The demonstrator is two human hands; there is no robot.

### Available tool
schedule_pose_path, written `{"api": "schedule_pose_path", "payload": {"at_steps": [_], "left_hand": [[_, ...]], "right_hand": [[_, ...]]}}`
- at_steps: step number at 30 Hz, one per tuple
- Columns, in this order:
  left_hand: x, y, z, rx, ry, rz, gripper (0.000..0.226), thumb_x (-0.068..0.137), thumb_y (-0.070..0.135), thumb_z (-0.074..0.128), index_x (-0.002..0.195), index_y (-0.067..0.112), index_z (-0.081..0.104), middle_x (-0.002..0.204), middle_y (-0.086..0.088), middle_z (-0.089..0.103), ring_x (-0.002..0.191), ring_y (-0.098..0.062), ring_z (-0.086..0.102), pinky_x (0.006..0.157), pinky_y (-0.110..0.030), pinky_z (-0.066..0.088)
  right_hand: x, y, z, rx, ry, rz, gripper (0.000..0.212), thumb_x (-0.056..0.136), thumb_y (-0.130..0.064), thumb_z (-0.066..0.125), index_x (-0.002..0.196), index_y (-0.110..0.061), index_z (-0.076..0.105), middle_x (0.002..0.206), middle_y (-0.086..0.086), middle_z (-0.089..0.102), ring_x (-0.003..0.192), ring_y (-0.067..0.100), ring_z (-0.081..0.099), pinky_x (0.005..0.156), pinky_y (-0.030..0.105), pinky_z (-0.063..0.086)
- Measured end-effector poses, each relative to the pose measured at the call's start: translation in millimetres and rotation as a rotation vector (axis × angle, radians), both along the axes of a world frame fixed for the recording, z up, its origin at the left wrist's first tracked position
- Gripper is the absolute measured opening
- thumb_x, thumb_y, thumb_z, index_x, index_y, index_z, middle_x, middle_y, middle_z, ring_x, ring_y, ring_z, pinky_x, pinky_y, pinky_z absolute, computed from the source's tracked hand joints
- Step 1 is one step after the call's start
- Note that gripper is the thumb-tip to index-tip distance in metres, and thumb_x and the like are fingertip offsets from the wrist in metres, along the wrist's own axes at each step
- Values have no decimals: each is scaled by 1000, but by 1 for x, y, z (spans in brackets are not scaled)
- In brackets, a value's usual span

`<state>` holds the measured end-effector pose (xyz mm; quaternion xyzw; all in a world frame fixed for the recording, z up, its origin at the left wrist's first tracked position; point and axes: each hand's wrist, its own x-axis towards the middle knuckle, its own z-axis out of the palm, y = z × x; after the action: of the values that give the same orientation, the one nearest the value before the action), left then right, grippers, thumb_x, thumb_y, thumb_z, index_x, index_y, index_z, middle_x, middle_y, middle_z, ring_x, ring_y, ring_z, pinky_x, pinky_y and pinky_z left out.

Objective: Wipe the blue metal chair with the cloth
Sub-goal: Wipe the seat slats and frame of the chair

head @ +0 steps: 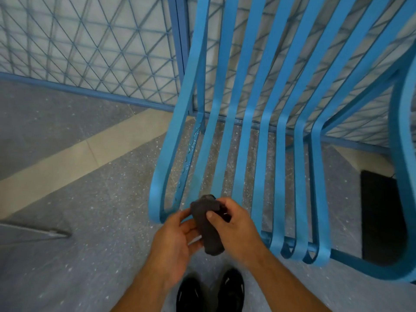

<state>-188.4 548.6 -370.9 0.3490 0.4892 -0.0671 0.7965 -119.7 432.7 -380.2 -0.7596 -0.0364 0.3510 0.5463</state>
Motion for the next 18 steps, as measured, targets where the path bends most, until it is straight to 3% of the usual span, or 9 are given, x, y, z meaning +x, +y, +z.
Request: {"api": "schedule_pose_path", "payload": {"at_steps": [5,9,13,16,18], "left_hand": [[-18,-19,-7,-158,46,-126,30,94,16,51,120,6,63,111,-18,69,99,-35,64,93,-49,49],[-28,-17,-17,-242,10,-142,32,92,18,56,122,20,63,116,-19,67,85,-27,64,66,-34,52],[-38,-8,-31,-305,27,-168,42,84,27,57,124,18,63,115,-18,66,87,-24,64,55,-28,53],[-54,8,-45,-346,79,-221,44,88,33,49,124,11,63,122,-19,64,95,-26,65,60,-31,54],[-66,24,-52,-322,112,-254,41,87,31,51,119,11,66,115,-17,68,88,-22,68,59,-29,54]], "right_hand": [[-12,-15,13,-55,-13,126,22,89,-14,67,91,-36,67,85,-22,68,82,-4,63,72,13,52],[-17,-20,14,-30,72,105,17,88,-14,69,93,-30,69,86,-11,71,83,6,67,77,27,57],[-20,-11,1,4,158,111,16,88,-12,69,94,-26,69,86,-9,72,83,8,68,79,32,58],[-34,7,-12,-3,189,149,16,87,-12,69,95,-26,70,88,-10,73,84,6,68,80,30,56],[-48,21,-22,-30,202,145,16,87,-12,69,95,-25,70,88,-9,73,82,5,67,80,29,56]]}}
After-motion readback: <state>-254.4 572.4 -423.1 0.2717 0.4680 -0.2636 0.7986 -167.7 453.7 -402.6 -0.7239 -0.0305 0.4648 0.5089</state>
